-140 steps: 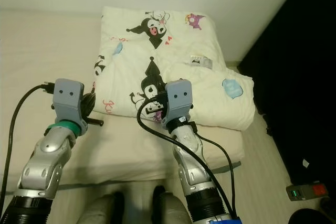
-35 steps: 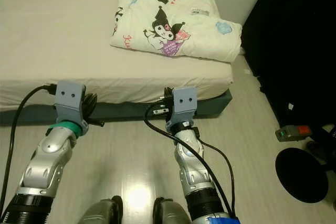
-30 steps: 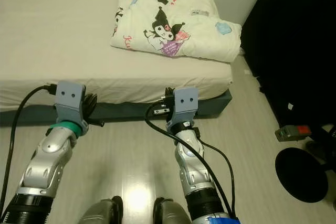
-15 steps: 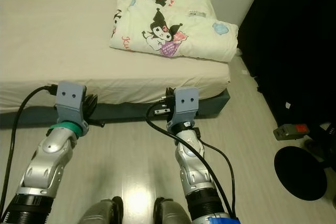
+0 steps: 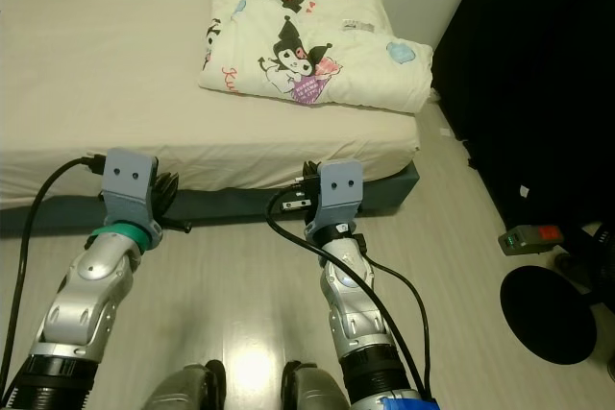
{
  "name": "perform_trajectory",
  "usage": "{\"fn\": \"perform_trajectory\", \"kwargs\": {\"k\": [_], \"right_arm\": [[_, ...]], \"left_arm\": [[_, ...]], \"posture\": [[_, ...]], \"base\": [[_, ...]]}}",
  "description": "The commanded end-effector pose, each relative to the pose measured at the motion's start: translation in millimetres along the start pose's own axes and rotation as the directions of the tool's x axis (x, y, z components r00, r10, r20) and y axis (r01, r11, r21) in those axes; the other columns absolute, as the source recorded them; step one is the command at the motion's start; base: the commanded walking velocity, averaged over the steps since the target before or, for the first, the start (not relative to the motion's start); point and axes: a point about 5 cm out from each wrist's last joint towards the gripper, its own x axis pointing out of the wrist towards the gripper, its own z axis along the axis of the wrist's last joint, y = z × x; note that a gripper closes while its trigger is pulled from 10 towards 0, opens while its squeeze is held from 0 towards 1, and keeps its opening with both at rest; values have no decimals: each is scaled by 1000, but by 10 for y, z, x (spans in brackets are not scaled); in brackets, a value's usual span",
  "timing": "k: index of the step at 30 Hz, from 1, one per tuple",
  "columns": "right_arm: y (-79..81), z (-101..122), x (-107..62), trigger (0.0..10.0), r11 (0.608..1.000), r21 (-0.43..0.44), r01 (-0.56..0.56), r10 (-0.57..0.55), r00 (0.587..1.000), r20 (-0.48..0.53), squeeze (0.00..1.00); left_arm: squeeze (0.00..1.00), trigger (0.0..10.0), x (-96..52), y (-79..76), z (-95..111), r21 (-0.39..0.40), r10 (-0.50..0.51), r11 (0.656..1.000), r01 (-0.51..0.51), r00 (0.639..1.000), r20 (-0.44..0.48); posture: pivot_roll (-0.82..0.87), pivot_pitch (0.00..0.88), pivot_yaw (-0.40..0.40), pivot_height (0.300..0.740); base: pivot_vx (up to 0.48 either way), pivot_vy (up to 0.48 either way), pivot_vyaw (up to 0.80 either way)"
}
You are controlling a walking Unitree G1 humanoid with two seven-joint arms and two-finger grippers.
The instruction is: Clean up the room
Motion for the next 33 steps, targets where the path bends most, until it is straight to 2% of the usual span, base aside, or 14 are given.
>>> {"fn": "perform_trajectory", "kwargs": {"k": [1, 13, 15, 33], "right_arm": [[-27, -95, -49, 10000, 1000, 13, 14, -13, 999, -43, 0], [-30, -112, -53, 10000, 1000, 20, 14, -13, 999, -50, 0], [-39, -145, -65, 10000, 999, 45, 22, -19, 998, -68, 0], [-49, -152, -67, 10000, 999, 29, 17, -15, 997, -71, 0]], "left_arm": [[0, 10000, -18, -19, -91, 3, -5, 1000, 5, 999, -35], [0, 10000, -17, -14, -105, 6, -5, 1000, 6, 999, -39], [0, 10000, -21, -8, -138, 9, -3, 1000, 4, 999, -49], [0, 10000, -27, -8, -165, 11, -6, 1000, 6, 998, -56]], "posture": [[4, 81, -4, 740], [3, 79, -3, 740], [3, 79, -3, 740], [-1, 75, -4, 740]], "base": [[0, 0, 0], [0, 0, 0], [0, 0, -800], [0, 0, -800]]}}
